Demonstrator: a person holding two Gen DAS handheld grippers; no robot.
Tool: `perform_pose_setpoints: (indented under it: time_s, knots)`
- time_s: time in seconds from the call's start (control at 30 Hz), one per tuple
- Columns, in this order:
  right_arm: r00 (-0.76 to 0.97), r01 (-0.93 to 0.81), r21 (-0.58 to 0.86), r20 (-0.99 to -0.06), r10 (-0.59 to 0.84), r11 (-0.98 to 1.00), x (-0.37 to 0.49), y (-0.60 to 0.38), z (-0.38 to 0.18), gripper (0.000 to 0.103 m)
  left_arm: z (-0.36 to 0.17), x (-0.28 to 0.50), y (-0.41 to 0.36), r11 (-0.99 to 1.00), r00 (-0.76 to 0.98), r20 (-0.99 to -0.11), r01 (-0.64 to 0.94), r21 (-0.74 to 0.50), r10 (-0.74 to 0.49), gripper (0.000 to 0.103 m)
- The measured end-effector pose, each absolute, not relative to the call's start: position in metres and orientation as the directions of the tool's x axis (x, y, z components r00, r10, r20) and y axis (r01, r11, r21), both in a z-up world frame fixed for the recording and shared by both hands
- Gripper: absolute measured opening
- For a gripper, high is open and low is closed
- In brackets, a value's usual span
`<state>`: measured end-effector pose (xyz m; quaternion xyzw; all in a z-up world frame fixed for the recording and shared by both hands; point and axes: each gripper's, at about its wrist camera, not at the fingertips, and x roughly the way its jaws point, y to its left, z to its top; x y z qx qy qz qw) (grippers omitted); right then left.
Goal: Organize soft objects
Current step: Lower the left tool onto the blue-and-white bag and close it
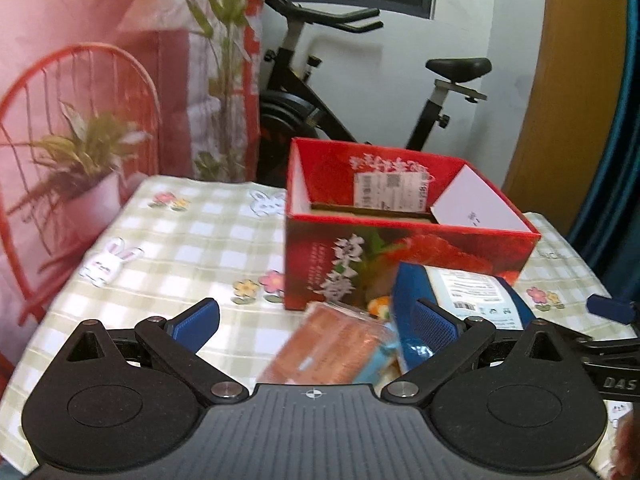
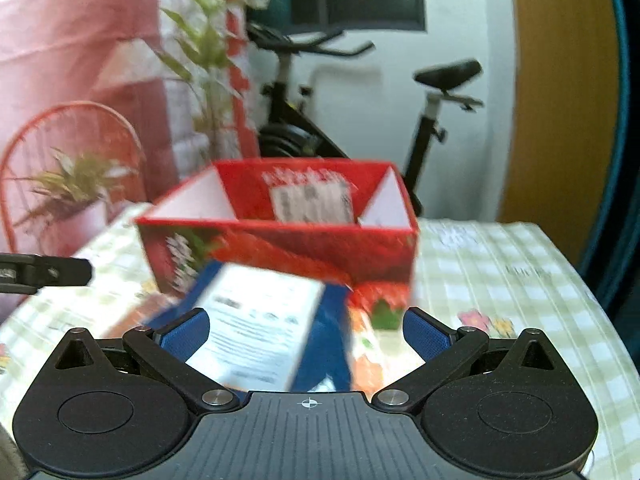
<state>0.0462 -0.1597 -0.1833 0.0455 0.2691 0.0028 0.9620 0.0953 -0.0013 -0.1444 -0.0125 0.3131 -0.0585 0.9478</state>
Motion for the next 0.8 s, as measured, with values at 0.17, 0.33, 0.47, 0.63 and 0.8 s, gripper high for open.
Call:
perform_pose_setpoints:
  time_s: [0.17,0.33,0.47,0.63,0.8]
  knots:
    - [0.836,-0.01,0.127,-0.543,0.078,0.992,0.056,-0.17,-0.199,0.085,-0.154,0.107,-0.014,0.996,0.768,-0.638,0.084,-0.002,-0.066,0.102]
    - [0.806,-0.05,0.171,-0.575,0.141,0.984,0.065,-0.174,-0.211,0.075,-0.16,0.117,-0.022,0.987,0.734,-0.663,0.156,-0.041,-0.144,0.078]
    - [0.783,-0.081,0.206,-0.592,0.19,0.975,0.071,-0.177,-0.216,0.073,-0.158,0.125,-0.026,0.964,0.707,-0.659,0.231,-0.129,-0.258,0.068]
    - [0.756,-0.114,0.231,-0.611,0.235,0.966,0.075,-0.183,-0.222,0.073,-0.166,0.14,-0.036,0.92,0.647,-0.657,0.315,-0.232,-0.387,0.067]
    - [0.727,-0.18,0.219,-0.627,0.28,0.959,0.08,-0.184,-0.223,0.071,-0.185,0.16,-0.043,0.883,0.571,-0.676,0.344,-0.319,-0.466,0.059]
